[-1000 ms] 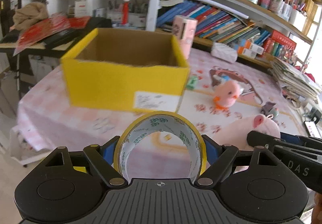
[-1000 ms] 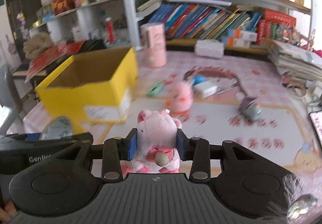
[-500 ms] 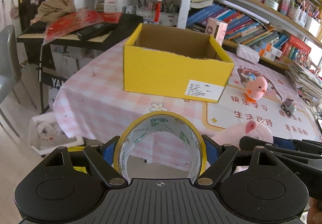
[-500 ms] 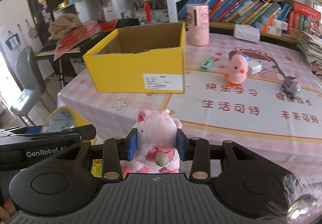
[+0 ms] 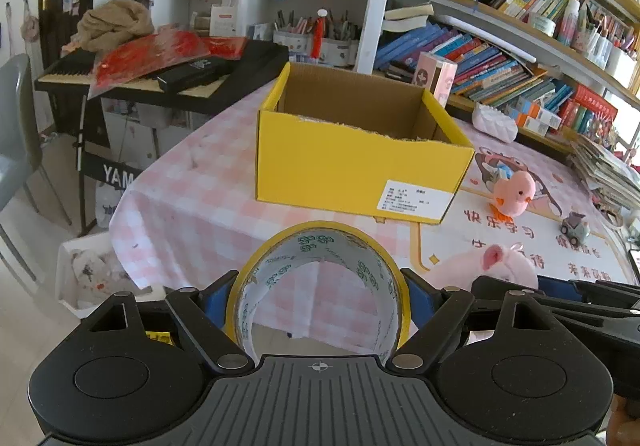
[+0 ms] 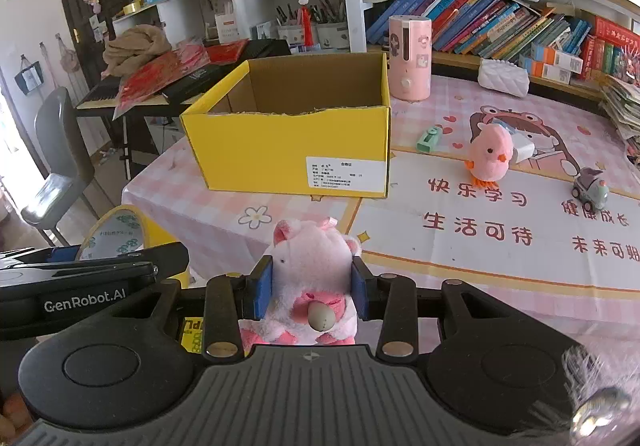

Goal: Organize objects
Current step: 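Carry the tape roll and pig over the yellow box with both tools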

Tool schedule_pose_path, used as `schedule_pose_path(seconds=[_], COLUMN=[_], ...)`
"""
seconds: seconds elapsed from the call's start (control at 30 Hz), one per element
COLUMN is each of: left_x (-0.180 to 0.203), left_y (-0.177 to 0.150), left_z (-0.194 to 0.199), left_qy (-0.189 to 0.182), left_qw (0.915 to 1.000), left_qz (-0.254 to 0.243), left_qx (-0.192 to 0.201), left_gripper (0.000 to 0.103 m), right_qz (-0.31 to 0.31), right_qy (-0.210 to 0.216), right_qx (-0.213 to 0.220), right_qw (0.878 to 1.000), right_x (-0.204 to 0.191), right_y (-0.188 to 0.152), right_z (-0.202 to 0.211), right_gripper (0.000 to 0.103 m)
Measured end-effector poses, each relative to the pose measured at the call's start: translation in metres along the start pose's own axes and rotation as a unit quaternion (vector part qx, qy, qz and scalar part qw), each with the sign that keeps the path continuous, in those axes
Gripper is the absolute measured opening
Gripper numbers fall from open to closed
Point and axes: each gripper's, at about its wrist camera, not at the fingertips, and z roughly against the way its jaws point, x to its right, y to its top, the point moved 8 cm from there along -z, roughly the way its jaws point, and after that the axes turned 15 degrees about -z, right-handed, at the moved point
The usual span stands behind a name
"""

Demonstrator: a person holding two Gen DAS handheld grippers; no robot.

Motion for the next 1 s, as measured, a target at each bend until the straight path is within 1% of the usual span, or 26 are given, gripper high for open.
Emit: schedule_pose_path(seconds=[0.3, 0.43, 0.53, 0.67, 0.8, 0.9, 1.0], left_x=[0.006, 0.004, -0.002, -0.012, -0.017, -0.018, -0.020], left_y=[0.016, 0.033, 0.056, 0.095, 0.128, 0.145, 0.155], left_z=[-0.005, -0.008, -0.008, -0.011, -0.028, -0.046, -0.066], left_qy=[-0.002, 0.001, 0.011, 0.031, 0.046, 0.054, 0.063], left_qw=[0.9999, 0.9997, 0.9989, 0.9961, 0.9938, 0.9928, 0.9931], left_qz=[-0.008, -0.011, -0.012, -0.013, -0.015, -0.018, -0.013], left_qx=[0.012, 0.023, 0.044, 0.082, 0.100, 0.105, 0.098], left_gripper=[0.084, 0.084, 0.084, 0.084, 0.084, 0.084, 0.084], right_qz=[0.001, 0.005, 0.008, 0.008, 0.012, 0.025, 0.039], right_qy=[-0.005, 0.001, 0.008, 0.027, 0.051, 0.063, 0.073], right_qx=[0.001, 0.021, 0.053, 0.116, 0.168, 0.183, 0.182], right_qw=[1.000, 1.000, 0.999, 0.993, 0.984, 0.981, 0.980], right_x=[0.005, 0.007, 0.006, 0.001, -0.007, -0.013, -0.018], right_y=[0.009, 0.021, 0.043, 0.091, 0.141, 0.167, 0.183], right_z=[-0.007, -0.006, -0.004, -0.002, -0.009, -0.023, -0.044], right_gripper=[0.037, 0.037, 0.037, 0.037, 0.037, 0.037, 0.037])
